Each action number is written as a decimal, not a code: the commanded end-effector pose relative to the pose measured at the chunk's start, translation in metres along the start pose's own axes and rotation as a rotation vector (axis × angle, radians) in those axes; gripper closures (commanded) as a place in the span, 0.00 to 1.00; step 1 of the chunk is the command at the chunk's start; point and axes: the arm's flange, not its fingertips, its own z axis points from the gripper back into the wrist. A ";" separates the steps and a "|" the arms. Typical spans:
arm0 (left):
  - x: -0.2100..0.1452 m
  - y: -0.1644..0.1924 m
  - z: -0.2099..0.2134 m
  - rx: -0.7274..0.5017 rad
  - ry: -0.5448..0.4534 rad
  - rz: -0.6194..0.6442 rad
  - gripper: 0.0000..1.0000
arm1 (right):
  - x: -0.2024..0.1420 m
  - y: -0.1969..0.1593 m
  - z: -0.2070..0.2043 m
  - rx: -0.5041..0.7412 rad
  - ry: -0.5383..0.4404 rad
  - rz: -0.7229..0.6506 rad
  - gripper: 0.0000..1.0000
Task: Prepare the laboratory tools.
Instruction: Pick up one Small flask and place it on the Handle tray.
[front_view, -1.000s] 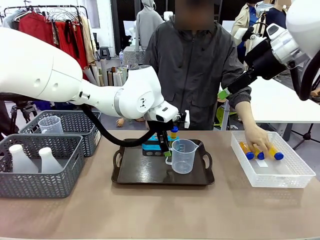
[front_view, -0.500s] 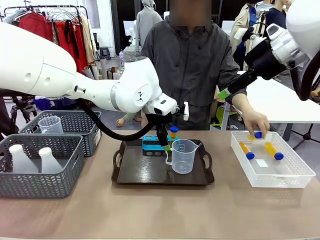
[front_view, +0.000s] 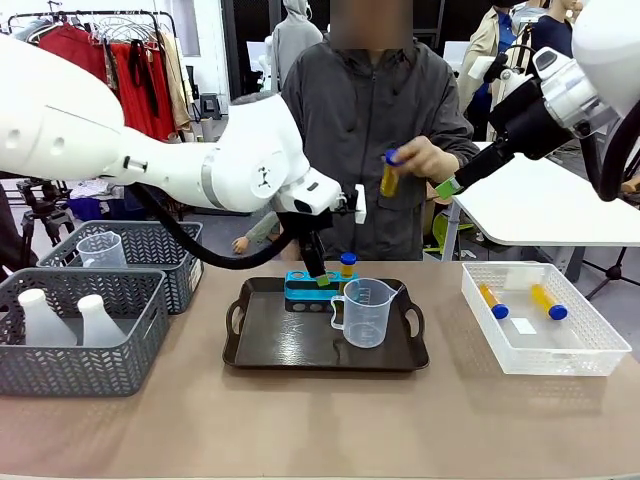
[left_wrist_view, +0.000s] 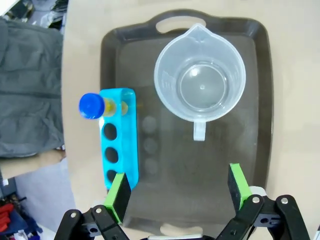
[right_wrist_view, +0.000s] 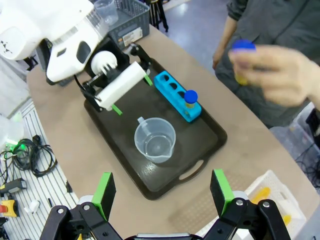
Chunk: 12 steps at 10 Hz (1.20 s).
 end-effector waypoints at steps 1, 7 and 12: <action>-0.017 -0.009 0.038 -0.005 -0.024 0.044 0.00 | 0.000 -0.001 0.000 0.002 -0.003 0.009 0.00; -0.059 -0.002 0.175 0.223 0.168 0.524 0.00 | 0.000 -0.001 0.000 0.002 -0.003 0.009 0.00; -0.120 0.006 0.258 0.375 0.272 0.871 0.00 | 0.000 -0.001 0.000 0.002 -0.003 0.009 0.00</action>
